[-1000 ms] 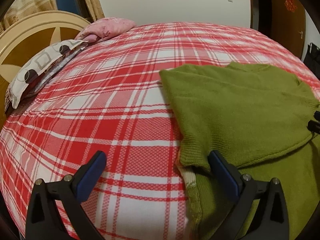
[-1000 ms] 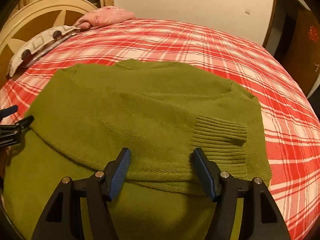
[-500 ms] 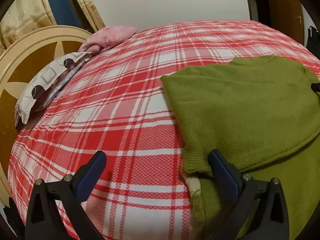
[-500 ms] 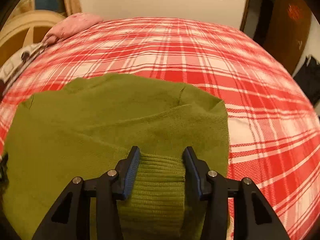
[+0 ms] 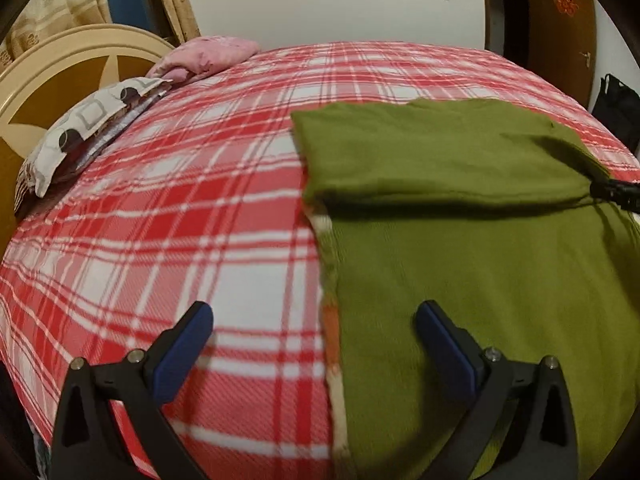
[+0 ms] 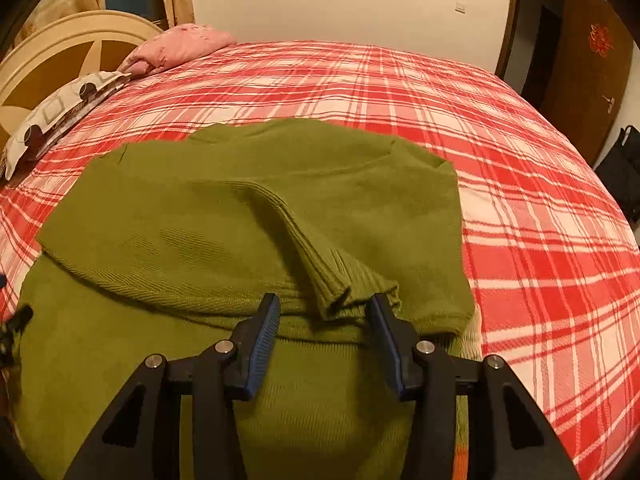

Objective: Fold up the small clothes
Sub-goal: 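Grasp the ribbed cuff with the right gripper, fold sleeves toward the collar, release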

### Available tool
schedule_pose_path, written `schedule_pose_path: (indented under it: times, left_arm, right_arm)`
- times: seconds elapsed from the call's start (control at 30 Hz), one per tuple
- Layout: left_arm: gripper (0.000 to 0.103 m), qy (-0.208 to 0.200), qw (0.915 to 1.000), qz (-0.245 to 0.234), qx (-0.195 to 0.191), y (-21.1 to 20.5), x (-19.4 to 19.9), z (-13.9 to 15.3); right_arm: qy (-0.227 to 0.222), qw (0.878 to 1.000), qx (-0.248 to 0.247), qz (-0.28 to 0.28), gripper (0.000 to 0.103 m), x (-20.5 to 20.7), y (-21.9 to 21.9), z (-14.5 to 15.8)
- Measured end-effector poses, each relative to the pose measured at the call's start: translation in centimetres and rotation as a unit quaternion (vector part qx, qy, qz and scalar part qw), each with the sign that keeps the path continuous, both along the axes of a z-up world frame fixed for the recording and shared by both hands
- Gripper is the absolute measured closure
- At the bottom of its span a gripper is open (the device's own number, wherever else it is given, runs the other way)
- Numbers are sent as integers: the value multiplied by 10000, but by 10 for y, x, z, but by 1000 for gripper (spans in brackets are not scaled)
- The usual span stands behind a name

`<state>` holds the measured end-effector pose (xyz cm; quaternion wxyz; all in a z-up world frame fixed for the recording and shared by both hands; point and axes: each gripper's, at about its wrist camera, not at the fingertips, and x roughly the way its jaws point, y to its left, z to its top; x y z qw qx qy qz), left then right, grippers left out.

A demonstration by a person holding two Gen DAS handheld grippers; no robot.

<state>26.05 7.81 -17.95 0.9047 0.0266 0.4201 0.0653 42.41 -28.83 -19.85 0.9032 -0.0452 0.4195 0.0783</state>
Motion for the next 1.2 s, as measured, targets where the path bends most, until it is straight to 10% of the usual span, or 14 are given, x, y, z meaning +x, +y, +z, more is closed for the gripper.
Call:
schedule_pose_path:
  times: [0.6, 1.2]
  left_arm:
    - [0, -240, 9989, -244, -315, -5, -71, 36]
    - [0, 419, 9962, -473, -592, -8, -171, 11]
  right_arm:
    - [-53, 9987, 496, 64, 55, -135, -15, 18]
    - [172, 9974, 681, -183, 55, -223, -37, 1]
